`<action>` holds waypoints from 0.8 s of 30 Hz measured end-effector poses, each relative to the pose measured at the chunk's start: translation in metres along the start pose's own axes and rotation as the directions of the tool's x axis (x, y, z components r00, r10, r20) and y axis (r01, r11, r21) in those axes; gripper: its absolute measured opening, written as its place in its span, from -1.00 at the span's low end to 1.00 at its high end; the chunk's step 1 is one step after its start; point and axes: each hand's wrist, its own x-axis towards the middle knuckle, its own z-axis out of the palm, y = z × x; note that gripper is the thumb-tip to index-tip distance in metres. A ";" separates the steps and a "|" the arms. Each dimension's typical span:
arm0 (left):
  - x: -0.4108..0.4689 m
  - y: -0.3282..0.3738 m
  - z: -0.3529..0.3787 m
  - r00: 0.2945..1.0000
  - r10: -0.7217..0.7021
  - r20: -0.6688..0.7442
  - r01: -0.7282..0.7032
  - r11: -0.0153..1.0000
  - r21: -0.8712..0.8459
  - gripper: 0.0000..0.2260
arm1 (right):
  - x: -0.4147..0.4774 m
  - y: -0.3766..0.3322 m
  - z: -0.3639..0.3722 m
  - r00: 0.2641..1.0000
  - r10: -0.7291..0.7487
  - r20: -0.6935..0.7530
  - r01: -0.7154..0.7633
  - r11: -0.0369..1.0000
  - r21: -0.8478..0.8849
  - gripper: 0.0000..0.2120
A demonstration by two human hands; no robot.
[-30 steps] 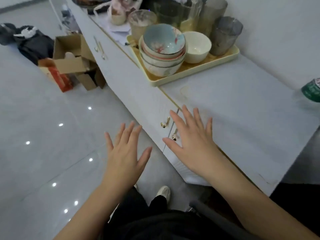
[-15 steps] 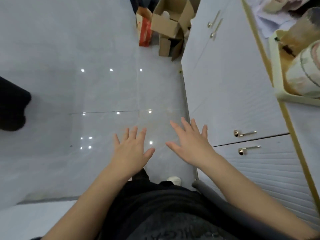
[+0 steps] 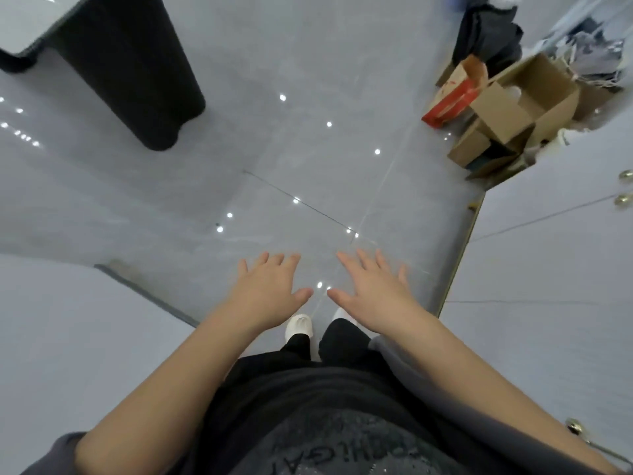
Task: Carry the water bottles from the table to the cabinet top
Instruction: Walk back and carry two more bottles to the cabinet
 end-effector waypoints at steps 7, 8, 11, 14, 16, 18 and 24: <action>0.012 -0.048 -0.017 0.979 -0.201 -0.032 0.192 0.965 -0.179 -0.38 | 0.070 -0.055 -0.037 0.982 -0.176 0.068 0.186 0.967 -0.177 -0.35; 0.016 -0.054 -0.020 0.971 -0.235 -0.044 0.221 0.952 -0.210 -0.38 | 0.081 -0.063 -0.043 0.976 -0.199 0.085 0.213 0.956 -0.200 -0.34; 0.031 -0.070 -0.037 0.939 -0.338 -0.064 0.306 0.904 -0.298 -0.37 | 0.115 -0.087 -0.066 0.954 -0.265 0.143 0.294 0.920 -0.258 -0.34; 0.045 -0.083 -0.060 0.908 -0.412 -0.071 0.362 0.860 -0.360 -0.38 | 0.148 -0.111 -0.093 0.928 -0.324 0.186 0.369 0.873 -0.319 -0.34; 0.054 -0.093 -0.073 0.892 -0.447 -0.072 0.391 0.840 -0.377 -0.38 | 0.170 -0.128 -0.111 0.911 -0.353 0.215 0.410 0.836 -0.364 -0.34; 0.063 -0.103 -0.084 0.874 -0.482 -0.059 0.420 0.812 -0.405 -0.38 | 0.189 -0.145 -0.124 0.893 -0.376 0.249 0.448 0.800 -0.400 -0.34; 0.086 -0.144 -0.112 0.813 -0.582 -0.015 0.489 0.697 -0.525 -0.37 | 0.233 -0.204 -0.152 0.851 -0.417 0.320 0.525 0.709 -0.471 -0.34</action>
